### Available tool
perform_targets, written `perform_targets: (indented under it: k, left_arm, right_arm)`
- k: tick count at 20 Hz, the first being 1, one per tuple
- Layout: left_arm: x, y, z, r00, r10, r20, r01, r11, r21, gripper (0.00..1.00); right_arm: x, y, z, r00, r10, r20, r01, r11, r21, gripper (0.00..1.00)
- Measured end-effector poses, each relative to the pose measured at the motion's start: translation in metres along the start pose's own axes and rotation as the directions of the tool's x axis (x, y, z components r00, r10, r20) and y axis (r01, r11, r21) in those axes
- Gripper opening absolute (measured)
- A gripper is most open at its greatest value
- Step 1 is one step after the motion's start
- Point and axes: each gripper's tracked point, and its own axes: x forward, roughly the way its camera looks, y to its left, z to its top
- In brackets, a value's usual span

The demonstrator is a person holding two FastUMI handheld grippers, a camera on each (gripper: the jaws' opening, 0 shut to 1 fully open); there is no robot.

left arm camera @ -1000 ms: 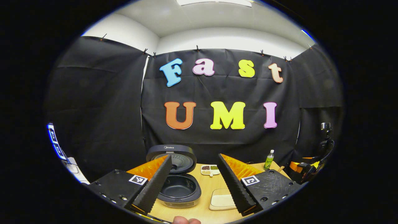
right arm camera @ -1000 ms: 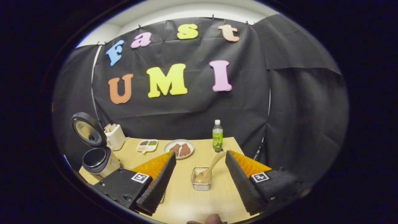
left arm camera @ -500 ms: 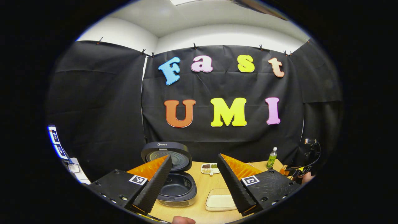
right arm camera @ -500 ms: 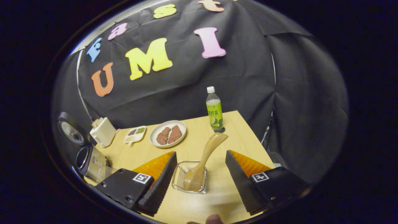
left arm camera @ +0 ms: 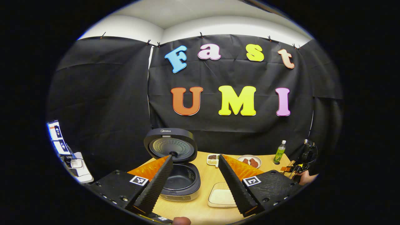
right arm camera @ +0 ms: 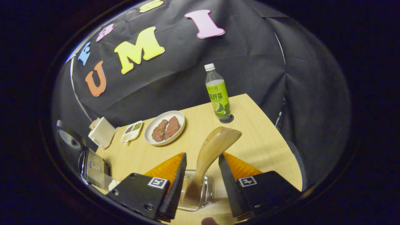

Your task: Close the left gripper, press the button to open the rice cooker; take a wooden spoon from the chopstick holder with the right hand, scoop a spoonful of rice and pour it into the rice cooker, then put the wooden spoon back into the chopstick holder.

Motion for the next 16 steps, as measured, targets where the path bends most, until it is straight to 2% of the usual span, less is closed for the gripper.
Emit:
perform_targets:
  k: [1,2,3,4,7,10,16]
  left_arm:
    - [0.001,0.001,0.002,1.000,0.003,0.002,-0.003,1.000,-0.003,0.95]
    - [0.001,0.004,0.004,1.000,0.013,0.004,-0.013,1.000,-0.004,0.95]
    - [0.001,0.007,0.002,1.000,0.023,0.002,-0.023,1.000,-0.006,0.95]
    - [0.001,0.009,0.002,1.000,0.029,0.003,-0.029,0.999,-0.015,0.95]
    - [0.003,0.010,0.004,1.000,0.028,-0.002,-0.028,0.999,-0.046,0.95]
    - [0.003,0.012,0.009,1.000,0.020,0.000,-0.020,0.998,-0.062,0.95]
    - [-0.004,0.017,0.015,0.999,-0.016,0.029,0.018,0.997,-0.069,0.95]
  right_arm:
    - [0.000,0.001,0.000,1.000,-0.003,-0.005,0.003,1.000,-0.007,0.64]
    - [0.000,0.001,0.001,1.000,-0.010,-0.005,0.010,1.000,-0.008,0.45]
    - [-0.002,0.001,0.002,1.000,-0.023,-0.009,0.023,1.000,-0.001,0.45]
    - [-0.007,0.007,0.003,1.000,0.002,-0.009,-0.002,1.000,0.010,0.27]
    - [-0.020,0.021,0.000,1.000,0.026,-0.007,-0.026,1.000,-0.012,0.19]
    - [-0.034,0.027,0.011,0.998,0.012,0.055,-0.011,1.000,-0.015,0.10]
    - [-0.072,0.045,0.030,0.989,-0.029,0.145,0.038,0.998,-0.056,0.08]
